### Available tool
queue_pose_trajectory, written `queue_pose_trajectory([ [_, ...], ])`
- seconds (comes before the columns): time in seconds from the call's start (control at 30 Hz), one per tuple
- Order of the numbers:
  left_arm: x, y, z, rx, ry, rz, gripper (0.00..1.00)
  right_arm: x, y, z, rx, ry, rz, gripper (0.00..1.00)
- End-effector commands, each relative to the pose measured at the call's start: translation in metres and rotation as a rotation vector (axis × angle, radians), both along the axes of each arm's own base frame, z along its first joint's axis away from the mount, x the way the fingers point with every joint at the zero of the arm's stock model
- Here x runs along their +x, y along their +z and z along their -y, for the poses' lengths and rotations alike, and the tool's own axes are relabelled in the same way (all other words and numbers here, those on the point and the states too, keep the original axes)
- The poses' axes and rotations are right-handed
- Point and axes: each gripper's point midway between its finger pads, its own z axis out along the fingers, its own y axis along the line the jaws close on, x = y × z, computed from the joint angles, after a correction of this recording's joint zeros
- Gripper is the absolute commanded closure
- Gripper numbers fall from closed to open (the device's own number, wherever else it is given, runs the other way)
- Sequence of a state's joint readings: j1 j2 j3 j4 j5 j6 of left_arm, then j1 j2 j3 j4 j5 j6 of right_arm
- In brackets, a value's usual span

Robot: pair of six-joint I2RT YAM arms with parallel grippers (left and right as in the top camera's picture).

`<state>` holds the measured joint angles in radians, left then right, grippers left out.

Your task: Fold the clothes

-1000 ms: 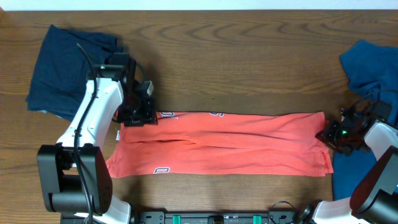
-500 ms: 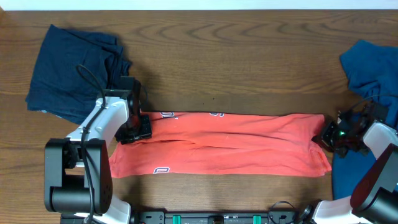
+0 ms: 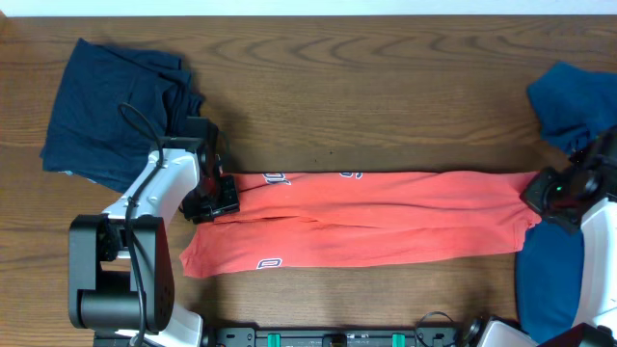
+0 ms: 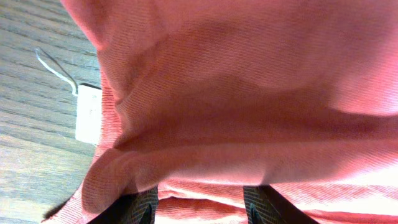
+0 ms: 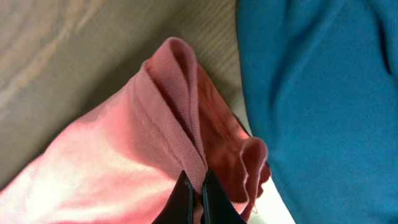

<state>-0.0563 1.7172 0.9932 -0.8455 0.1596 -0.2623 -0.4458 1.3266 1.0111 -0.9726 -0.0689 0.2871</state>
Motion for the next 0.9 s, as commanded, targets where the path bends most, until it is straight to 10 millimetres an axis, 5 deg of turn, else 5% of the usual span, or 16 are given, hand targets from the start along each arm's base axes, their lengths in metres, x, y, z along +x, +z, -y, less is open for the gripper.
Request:
queue_pose_trajectory([
  [0.0, 0.010, 0.015, 0.004, -0.026, 0.008, 0.047, 0.54, 0.003, 0.001, -0.006, -0.053, 0.020, -0.024, 0.99],
  [0.1, 0.012, 0.021, 0.004, -0.027, 0.008, 0.071, 0.54, 0.014, 0.002, -0.025, -0.065, 0.099, -0.005, 0.99],
  [0.2, 0.014, 0.027, 0.004, -0.029, 0.007, 0.094, 0.53, 0.018, 0.004, -0.024, -0.150, 0.108, -0.017, 0.98],
  [0.3, 0.014, 0.030, 0.004, -0.029, 0.003, 0.107, 0.53, 0.014, 0.005, -0.011, -0.205, 0.046, -0.035, 0.73],
  [0.57, 0.015, 0.029, -0.009, 0.046, 0.000, 0.114, 0.50, 0.002, 0.008, 0.037, -0.189, -0.145, -0.005, 0.41],
  [0.8, 0.007, 0.012, -0.008, 0.044, -0.042, 0.108, 0.52, 0.014, 0.007, 0.012, -0.012, 0.034, 0.083, 0.36],
  [0.87, 0.003, 0.001, -0.019, 0.092, -0.026, 0.095, 0.64, 0.016, 0.007, 0.007, 0.016, 0.045, 0.093, 0.34],
])
